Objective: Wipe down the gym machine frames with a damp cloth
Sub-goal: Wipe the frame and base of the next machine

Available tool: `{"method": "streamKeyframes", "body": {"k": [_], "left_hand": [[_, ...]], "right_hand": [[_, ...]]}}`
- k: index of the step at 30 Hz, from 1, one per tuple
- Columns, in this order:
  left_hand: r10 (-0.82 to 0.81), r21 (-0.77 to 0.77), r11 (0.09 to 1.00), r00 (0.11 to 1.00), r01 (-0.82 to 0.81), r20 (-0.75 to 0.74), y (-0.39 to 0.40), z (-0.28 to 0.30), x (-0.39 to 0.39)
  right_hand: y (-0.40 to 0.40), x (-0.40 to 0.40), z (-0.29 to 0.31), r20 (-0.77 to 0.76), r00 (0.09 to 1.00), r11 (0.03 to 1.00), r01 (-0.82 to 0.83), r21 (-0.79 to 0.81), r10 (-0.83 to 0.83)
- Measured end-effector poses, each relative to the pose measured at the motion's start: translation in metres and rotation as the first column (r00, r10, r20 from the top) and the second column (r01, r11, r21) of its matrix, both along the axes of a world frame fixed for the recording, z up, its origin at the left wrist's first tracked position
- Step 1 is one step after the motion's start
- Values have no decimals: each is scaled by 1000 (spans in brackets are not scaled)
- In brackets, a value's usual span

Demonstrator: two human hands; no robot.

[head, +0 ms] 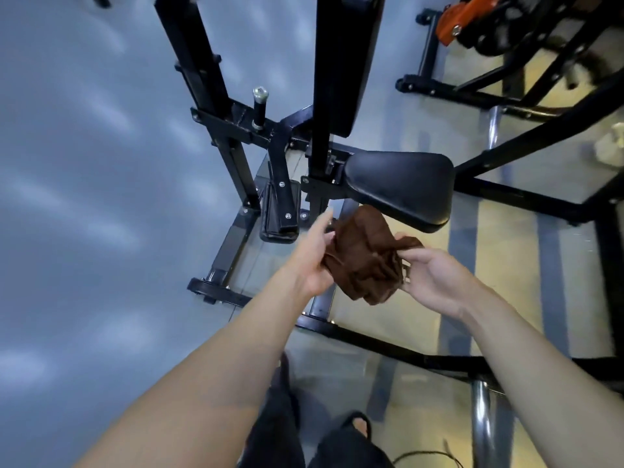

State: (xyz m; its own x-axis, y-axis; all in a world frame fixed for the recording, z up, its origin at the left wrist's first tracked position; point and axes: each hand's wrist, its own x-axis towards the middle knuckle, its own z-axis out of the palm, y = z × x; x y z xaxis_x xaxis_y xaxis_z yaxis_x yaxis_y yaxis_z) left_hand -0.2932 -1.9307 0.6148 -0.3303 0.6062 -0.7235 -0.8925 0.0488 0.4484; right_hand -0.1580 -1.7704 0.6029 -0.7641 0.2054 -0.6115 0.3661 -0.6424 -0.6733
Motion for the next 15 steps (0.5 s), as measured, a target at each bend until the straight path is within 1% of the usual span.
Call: {"method": "streamKeyframes", "body": {"k": [3, 4, 7, 9, 10, 12, 13, 14, 15], "left_hand": [[-117, -84, 991, 987, 108, -106, -4, 19, 14], [-142, -107, 986, 980, 127, -141, -6, 23, 16], [-233, -103, 972, 939, 213, -254, -14, 43, 22], [-258, -108, 966, 919, 236, -297, -18, 54, 26], [-250, -98, 968, 918, 231, -308, -20, 59, 28], [-257, -64, 966, 910, 250, -324, -25, 75, 32], [-277, -46, 960, 900, 278, -336, -28, 82, 33], [-307, -28, 948, 885, 318, -351, -31, 88, 35], [-343, -9, 931, 863, 365, -370, -32, 94, 36]], "right_hand": [[-6, 18, 28, 46, 999, 997, -4, 73, 1], [-9, 22, 35, 69, 997, 996, 23, 90, -29], [-26, 31, 59, 141, 974, 977, 158, 140, -178], [-42, 36, 75, 172, 960, 955, 176, 240, -220], [-51, 37, 82, 194, 951, 927, 167, 335, -242], [-69, 37, 102, 210, 921, 801, 152, 580, -327], [-79, 37, 111, 190, 918, 737, 143, 660, -348], [-87, 39, 119, 161, 926, 697, 136, 704, -342], [-94, 40, 127, 140, 937, 688, 129, 715, -321]]}}
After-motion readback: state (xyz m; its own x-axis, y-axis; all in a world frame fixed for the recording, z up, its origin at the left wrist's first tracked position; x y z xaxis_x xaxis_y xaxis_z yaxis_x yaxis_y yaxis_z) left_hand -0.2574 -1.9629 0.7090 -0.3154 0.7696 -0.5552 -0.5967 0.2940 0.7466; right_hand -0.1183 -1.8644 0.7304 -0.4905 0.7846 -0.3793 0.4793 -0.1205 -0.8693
